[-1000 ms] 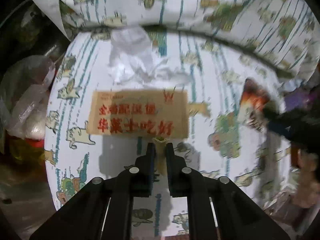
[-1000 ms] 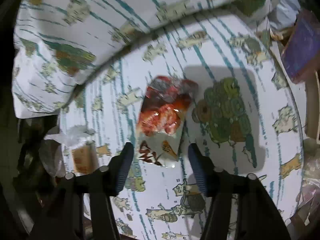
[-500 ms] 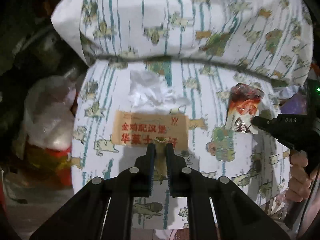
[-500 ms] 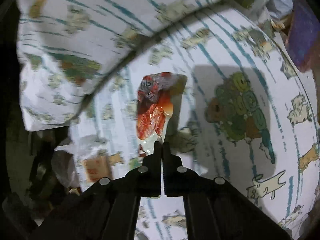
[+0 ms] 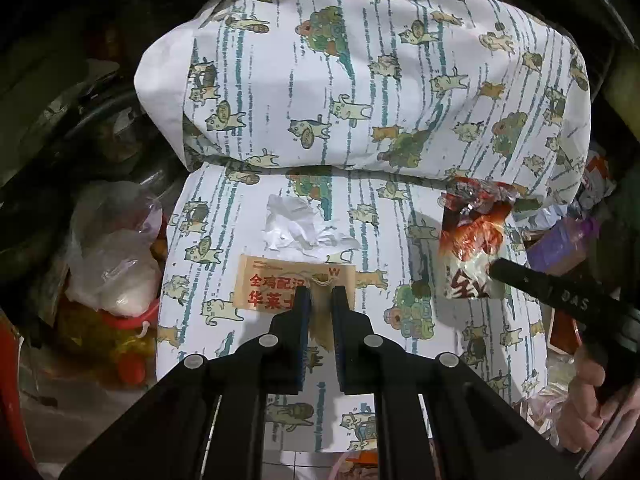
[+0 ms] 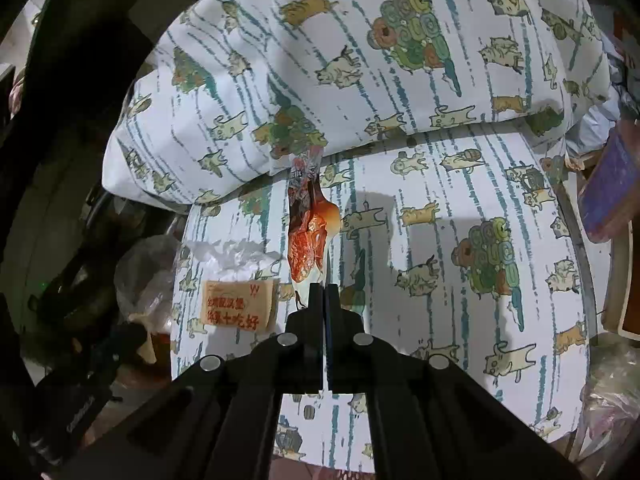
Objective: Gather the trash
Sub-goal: 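Lift the scrap and red wrapper and carry both tools over the pink basket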
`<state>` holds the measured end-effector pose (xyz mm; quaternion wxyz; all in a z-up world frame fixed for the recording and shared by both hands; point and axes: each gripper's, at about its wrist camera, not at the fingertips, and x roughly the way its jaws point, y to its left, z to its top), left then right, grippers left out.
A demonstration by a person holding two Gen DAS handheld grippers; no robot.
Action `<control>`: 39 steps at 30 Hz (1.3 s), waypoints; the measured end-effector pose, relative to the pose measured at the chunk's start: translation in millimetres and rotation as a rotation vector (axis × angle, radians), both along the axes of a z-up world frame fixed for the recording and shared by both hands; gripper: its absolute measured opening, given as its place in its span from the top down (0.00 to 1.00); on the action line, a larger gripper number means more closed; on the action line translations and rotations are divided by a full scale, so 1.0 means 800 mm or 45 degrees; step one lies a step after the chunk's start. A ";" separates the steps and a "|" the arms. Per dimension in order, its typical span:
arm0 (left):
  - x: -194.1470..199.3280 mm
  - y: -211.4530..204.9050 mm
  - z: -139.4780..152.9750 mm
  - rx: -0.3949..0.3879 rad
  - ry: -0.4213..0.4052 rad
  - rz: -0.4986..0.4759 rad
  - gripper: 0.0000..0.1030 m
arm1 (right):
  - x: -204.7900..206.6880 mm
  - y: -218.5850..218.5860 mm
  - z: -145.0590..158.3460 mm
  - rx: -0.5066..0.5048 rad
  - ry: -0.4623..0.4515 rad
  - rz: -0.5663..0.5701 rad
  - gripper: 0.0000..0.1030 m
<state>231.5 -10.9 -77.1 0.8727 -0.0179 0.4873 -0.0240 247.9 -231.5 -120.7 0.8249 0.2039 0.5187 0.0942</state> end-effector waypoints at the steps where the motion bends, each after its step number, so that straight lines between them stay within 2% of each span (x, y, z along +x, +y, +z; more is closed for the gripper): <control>1: -0.002 0.001 0.002 -0.009 -0.004 0.001 0.88 | -0.003 0.000 0.003 0.000 0.006 0.001 0.99; 4: -0.011 0.006 0.016 -0.026 -0.047 -0.018 0.88 | -0.016 0.003 0.021 -0.019 -0.030 0.030 0.99; 7: -0.027 0.013 0.032 -0.019 -0.100 -0.013 0.88 | -0.036 0.009 0.051 -0.051 -0.126 0.040 0.99; 11: -0.063 0.032 0.060 -0.150 -0.131 0.024 0.88 | -0.077 0.019 0.090 -0.108 -0.215 -0.008 0.99; 13: -0.083 0.036 0.069 -0.194 -0.123 0.046 0.88 | -0.104 0.036 0.104 -0.157 -0.254 0.033 0.99; 15: -0.114 0.033 0.082 -0.221 -0.152 0.026 0.88 | -0.132 0.045 0.113 -0.145 -0.274 0.067 0.99; 17: -0.141 0.026 0.091 -0.193 -0.187 -0.001 0.88 | -0.158 0.048 0.120 -0.124 -0.288 0.109 0.99; 21: -0.195 0.005 0.092 -0.066 -0.255 -0.044 0.88 | -0.214 0.043 0.133 -0.199 -0.373 0.121 0.99; 24: -0.223 -0.018 0.065 0.026 -0.204 -0.112 0.88 | -0.245 0.030 0.124 -0.171 -0.325 0.113 0.99; 27: -0.243 -0.027 0.048 -0.028 -0.145 -0.143 0.88 | -0.271 0.024 0.109 -0.173 -0.284 0.129 0.99; 34: -0.270 -0.046 0.026 -0.032 -0.130 -0.184 0.88 | -0.290 0.024 0.062 -0.212 -0.129 0.232 0.99; 36: -0.268 -0.058 0.006 -0.012 -0.073 -0.216 0.88 | -0.291 0.023 0.046 -0.225 -0.067 0.243 0.99; 39: -0.260 -0.056 -0.016 -0.105 0.026 -0.185 0.88 | -0.288 0.017 0.022 -0.245 0.018 0.236 0.99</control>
